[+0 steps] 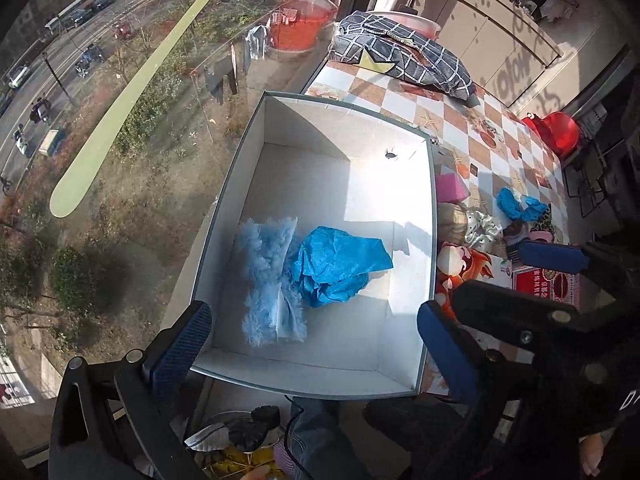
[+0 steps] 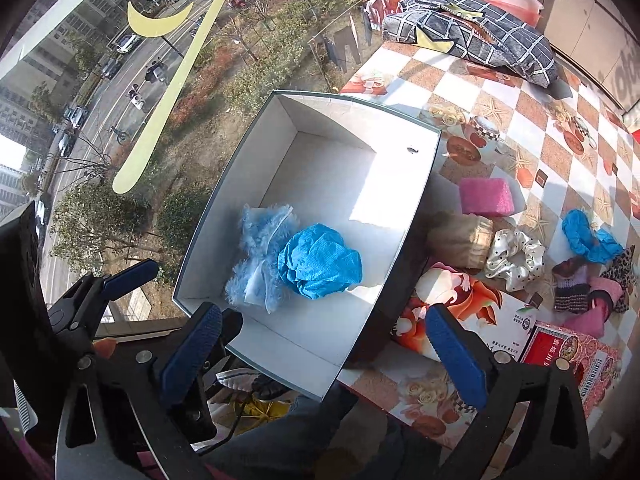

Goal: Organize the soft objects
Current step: 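Open the left tool to drop the duster while the right tool drops the blue cloth into the box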

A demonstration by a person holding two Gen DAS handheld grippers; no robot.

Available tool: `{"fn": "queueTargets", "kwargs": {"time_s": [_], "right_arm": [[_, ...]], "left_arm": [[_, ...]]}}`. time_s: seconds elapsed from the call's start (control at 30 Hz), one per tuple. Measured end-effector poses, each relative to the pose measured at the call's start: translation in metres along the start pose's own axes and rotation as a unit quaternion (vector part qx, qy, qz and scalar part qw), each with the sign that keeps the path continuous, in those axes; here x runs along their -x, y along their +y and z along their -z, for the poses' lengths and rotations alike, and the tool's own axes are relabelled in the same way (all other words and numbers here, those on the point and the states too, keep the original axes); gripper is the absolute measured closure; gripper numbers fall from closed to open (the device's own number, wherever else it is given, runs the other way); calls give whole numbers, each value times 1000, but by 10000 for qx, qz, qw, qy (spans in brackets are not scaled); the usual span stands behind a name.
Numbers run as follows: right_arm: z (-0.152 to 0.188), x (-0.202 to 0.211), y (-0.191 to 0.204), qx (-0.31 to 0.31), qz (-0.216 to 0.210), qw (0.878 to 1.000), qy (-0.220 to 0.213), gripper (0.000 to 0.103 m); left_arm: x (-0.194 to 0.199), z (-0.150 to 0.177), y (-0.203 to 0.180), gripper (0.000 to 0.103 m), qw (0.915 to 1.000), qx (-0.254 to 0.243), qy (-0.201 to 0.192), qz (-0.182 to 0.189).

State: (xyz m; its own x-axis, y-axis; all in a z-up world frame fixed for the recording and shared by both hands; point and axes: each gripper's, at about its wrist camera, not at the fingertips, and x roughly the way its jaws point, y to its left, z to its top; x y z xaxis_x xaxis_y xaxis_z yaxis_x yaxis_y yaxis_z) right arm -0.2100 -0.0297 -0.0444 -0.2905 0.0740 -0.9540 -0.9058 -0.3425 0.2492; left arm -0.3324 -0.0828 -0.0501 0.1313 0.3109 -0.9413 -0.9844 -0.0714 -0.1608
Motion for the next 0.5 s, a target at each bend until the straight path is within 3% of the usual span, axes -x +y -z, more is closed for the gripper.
{"fn": "queueTargets", "kwargs": {"time_s": [0.5], "right_arm": [[17,8,-19,-449,130,9989,-28,1]], "left_arm": [[1,2,-20,0,9990,-451,47,-1]]}}
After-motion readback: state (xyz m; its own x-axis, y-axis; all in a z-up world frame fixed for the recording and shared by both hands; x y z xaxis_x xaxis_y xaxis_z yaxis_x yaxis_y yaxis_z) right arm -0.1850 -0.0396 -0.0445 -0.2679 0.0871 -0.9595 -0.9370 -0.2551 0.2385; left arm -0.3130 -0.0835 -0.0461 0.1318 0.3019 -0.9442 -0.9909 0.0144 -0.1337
